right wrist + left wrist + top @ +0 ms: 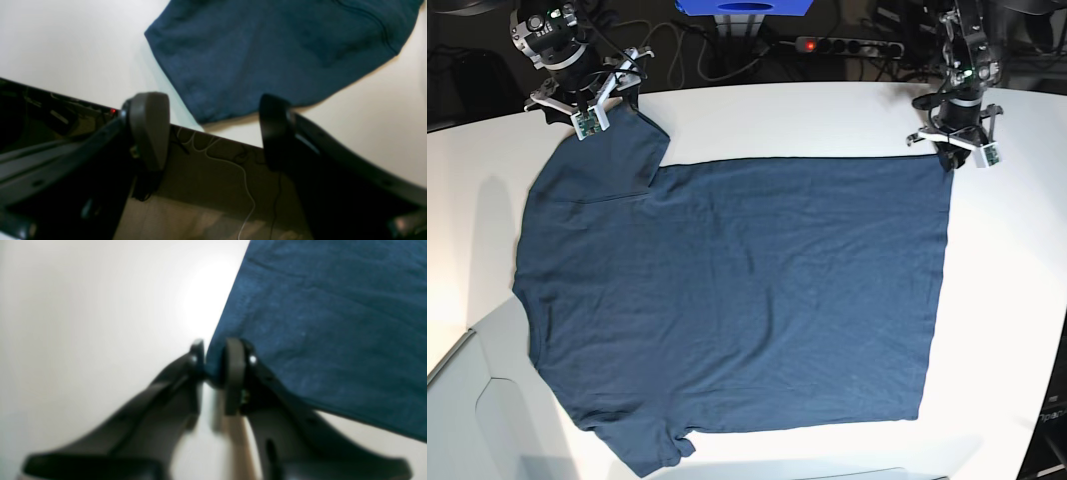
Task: Fold the T-shirt properly
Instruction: 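Move both grippers down to the shoulder corners of the blue T-shirt, then grasp the shirt's shoulder corners with both grippers and lift slightly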
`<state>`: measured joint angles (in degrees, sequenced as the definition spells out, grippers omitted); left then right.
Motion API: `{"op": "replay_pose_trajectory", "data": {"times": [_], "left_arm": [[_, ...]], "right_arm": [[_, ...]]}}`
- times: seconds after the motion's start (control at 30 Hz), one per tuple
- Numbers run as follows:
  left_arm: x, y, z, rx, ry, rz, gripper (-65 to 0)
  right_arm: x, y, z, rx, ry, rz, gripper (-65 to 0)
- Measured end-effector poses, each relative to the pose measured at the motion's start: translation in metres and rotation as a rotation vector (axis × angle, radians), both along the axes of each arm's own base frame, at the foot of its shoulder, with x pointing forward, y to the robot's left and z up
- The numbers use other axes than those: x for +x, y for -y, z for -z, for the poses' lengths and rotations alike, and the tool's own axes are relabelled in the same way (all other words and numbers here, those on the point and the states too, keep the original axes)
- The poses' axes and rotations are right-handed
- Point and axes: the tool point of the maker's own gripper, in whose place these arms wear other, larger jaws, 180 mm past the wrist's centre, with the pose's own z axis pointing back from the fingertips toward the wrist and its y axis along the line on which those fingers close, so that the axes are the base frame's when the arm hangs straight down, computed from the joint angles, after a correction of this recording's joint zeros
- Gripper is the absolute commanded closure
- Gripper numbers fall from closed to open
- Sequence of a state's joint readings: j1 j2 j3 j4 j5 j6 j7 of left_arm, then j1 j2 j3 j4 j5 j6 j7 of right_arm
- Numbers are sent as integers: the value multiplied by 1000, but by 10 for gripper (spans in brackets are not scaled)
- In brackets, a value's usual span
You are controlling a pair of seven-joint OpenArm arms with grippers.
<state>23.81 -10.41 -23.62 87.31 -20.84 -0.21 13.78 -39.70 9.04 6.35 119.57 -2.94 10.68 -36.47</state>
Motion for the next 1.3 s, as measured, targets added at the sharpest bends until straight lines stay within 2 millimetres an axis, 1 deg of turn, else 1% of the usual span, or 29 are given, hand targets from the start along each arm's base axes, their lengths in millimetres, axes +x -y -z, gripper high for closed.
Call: {"op": "replay_pose_trajectory", "data": {"times": [0.07, 0.17, 0.3, 0.4, 0.47, 0.53, 0.67, 0.93, 1.0, 1.13, 1.3], "left_arm": [[1, 1, 0, -7, 2, -2, 0], [2, 2, 0, -11, 5, -4, 0], [1, 2, 0, -11, 3, -4, 0], [0, 2, 1, -12, 3, -4, 0], [0, 2, 1, -11, 3, -4, 0], [-1, 2, 1, -10, 2, -4, 0], [-1, 2, 1, -10, 1, -4, 0], [-1, 2, 1, -10, 2, -5, 0], [-1, 2, 1, -10, 1, -4, 0], [-1, 2, 1, -10, 1, -4, 0], [-1, 2, 1, -10, 2, -4, 0]], "right_arm": [[0, 0, 0, 1, 3, 0, -405], [1, 0, -1, 1, 4, 0, -405], [12, 0, -5, 2, 40, 1, -408], [15, 1, -6, 1, 43, 2, -409], [17, 2, -1, 2, 37, 6, -410], [19, 4, 9, 4, 22, 15, -410], [9, 10, 30, -8, -44, 26, -410], [4, 9, 34, -8, -58, 26, -409], [2, 9, 38, -4, -67, 28, -408], [-5, 12, 52, -5, -112, 39, -408], [0, 10, 53, 19, -67, 42, -405]]}}
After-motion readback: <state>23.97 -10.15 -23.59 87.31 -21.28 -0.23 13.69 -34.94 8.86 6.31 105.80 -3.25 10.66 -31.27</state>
